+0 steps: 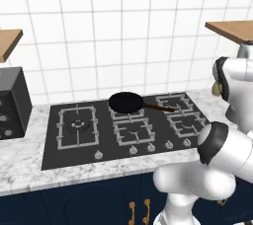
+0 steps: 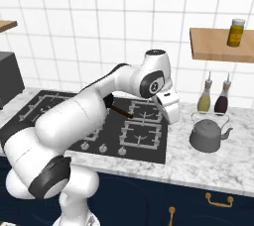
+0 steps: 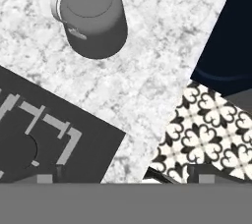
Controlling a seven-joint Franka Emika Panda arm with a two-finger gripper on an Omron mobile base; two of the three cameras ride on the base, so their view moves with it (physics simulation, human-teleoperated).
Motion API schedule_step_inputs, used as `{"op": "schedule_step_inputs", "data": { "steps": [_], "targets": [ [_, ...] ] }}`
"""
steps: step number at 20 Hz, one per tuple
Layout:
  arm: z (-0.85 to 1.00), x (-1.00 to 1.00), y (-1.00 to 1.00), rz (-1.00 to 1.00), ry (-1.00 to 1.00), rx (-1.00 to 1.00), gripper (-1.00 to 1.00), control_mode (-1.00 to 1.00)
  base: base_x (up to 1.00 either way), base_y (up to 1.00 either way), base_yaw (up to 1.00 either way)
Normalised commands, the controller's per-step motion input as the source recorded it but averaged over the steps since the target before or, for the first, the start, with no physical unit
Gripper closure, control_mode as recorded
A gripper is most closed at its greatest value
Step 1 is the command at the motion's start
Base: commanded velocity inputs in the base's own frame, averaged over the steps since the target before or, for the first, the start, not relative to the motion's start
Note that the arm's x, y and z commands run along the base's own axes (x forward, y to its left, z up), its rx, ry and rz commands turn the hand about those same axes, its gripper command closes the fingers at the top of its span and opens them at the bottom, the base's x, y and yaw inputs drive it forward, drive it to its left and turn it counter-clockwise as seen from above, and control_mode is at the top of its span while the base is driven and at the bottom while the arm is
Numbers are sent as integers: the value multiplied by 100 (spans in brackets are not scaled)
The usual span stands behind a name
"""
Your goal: Pick the kettle from the counter and place it on a stove burner. Then turn the burner on.
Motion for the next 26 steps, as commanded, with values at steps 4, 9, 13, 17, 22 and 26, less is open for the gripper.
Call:
{"op": "schedule_step_inputs", "data": {
  "steps": [4, 9, 13, 17, 22, 26],
  "targets": [
    [-3, 10, -100, -4, 4, 18, -100, -100, 0, 0, 0],
    [-15, 14, -72, 6, -1, 9, -100, -100, 0, 0, 0],
    [-3, 1, -3, 0, 0, 0, -100, -100, 0, 0, 0],
    [-22, 7, -8, 0, -17, 0, -100, -100, 0, 0, 0],
    [-10, 39, -1, 0, -12, 2, -100, -100, 0, 0, 0],
    [-15, 48, 0, 0, 0, 0, -100, -100, 0, 0, 0]
  ]
}}
